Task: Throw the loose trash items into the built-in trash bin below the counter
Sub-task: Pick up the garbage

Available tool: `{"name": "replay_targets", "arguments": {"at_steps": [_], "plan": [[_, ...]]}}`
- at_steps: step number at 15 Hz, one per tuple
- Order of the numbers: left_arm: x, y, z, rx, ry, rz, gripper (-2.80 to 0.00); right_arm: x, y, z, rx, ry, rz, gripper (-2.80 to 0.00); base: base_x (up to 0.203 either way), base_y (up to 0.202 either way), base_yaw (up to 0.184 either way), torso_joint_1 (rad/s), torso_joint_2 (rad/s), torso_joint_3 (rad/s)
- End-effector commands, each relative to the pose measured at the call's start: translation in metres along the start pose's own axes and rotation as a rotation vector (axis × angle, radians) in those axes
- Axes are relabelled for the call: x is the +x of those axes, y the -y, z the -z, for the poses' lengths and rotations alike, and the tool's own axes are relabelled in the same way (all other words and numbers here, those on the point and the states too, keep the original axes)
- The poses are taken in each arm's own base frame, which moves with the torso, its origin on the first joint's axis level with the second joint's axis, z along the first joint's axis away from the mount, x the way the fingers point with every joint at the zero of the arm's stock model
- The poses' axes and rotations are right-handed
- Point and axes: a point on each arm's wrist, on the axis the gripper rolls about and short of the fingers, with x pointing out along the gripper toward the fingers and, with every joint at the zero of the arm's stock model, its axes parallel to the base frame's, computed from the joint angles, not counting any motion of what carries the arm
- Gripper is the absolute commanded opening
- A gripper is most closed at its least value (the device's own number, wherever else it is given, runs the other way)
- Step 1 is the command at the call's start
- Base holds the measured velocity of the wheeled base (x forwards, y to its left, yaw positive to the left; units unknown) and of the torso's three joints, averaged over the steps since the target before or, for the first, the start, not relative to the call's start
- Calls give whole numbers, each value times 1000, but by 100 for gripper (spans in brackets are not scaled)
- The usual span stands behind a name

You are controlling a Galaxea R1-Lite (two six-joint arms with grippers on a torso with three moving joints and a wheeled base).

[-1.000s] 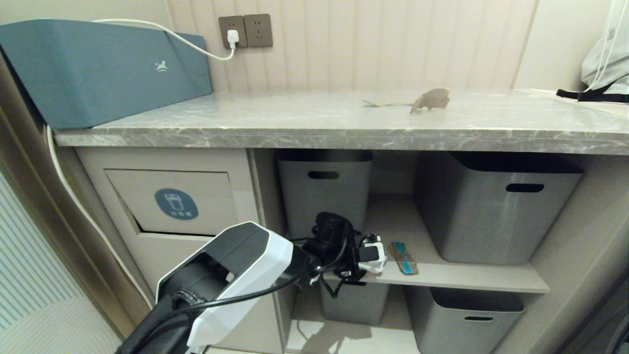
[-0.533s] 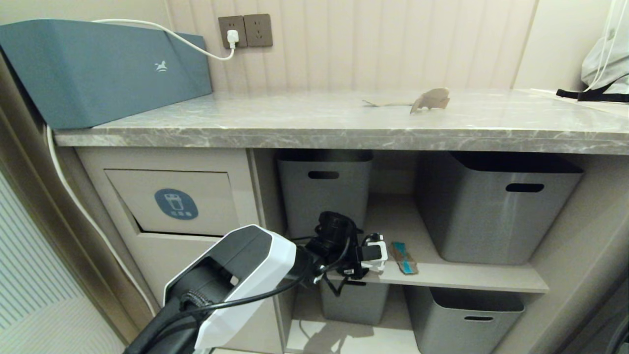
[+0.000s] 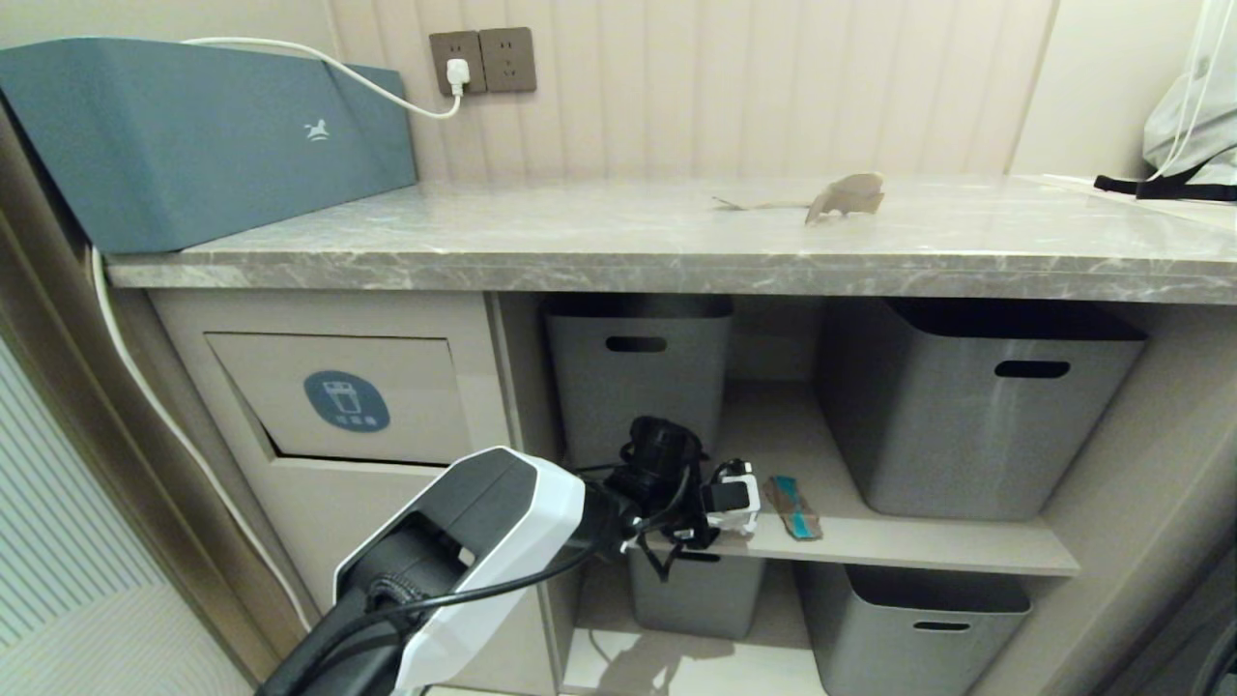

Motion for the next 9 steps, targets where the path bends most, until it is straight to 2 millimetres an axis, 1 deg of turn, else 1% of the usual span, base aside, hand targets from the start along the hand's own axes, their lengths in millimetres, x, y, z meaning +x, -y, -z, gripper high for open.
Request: {"name": "replay_targets", "arguments": {"at_steps": [1,9], "plan": [[1,1,1,3,-18,-5,0,0,0,0,-1,-1,0,-280,0,0,0,0,0,0],[-2,1,2,-4,-89,3,0,0,0,0,-1,0,0,-280,0,0,0,0,0,0]]}}
